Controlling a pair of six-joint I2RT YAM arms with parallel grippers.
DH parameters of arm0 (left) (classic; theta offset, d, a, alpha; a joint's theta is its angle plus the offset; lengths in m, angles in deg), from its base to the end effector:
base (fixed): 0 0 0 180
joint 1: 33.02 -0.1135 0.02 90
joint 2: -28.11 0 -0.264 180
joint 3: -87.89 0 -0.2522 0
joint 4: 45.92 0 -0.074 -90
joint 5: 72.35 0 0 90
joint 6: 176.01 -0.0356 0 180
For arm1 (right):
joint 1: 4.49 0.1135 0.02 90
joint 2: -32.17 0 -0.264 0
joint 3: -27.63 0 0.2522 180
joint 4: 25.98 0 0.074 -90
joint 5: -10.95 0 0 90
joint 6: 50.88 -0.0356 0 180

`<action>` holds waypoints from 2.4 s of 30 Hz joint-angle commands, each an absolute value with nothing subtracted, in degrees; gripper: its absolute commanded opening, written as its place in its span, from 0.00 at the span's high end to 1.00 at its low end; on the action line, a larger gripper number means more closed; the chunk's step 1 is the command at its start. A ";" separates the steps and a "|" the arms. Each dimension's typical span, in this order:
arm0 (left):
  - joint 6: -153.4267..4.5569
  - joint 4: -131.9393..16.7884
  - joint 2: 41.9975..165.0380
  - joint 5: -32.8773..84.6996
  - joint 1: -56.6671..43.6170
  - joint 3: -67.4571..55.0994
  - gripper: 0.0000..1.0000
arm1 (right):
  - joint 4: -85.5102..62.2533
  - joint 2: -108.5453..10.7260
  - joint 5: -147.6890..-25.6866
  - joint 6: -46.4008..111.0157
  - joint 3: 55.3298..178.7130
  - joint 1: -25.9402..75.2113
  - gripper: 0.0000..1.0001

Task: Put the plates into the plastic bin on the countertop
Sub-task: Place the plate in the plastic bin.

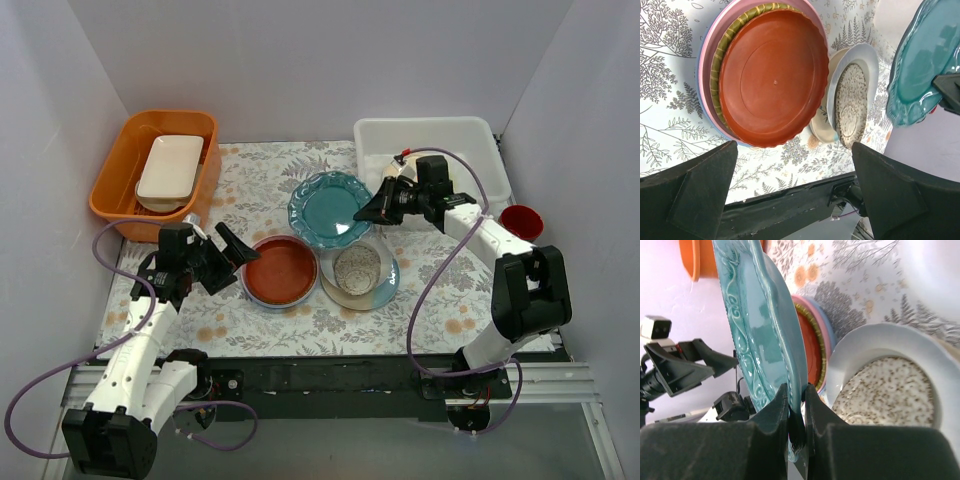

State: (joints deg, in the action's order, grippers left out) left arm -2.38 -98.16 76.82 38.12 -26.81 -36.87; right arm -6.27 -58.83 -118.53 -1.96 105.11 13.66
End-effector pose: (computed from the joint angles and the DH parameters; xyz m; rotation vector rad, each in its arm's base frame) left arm 0.1690 -0.0309 0.2637 -1.4905 2.1680 -1.0895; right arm 0.3300 0.1320 0.2629 0.0198 2.3058 1.3107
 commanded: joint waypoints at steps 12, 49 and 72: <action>-3.14 -96.07 78.65 40.59 -26.61 -37.48 0.02 | -6.87 -63.10 -126.59 -0.34 118.11 5.62 0.99; -1.46 -89.83 80.14 45.25 -26.61 -42.75 0.02 | -12.39 -67.58 -122.47 -6.14 119.35 -7.48 0.99; -1.20 -88.07 80.76 45.86 -26.52 -45.65 0.02 | -23.21 -67.23 -117.02 -14.40 113.89 -14.07 0.99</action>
State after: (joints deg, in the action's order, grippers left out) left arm -0.63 -89.07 81.26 44.76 -26.78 -45.11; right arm -12.39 -70.26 -113.53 -11.27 111.95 -13.14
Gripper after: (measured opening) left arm 0.981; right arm 0.153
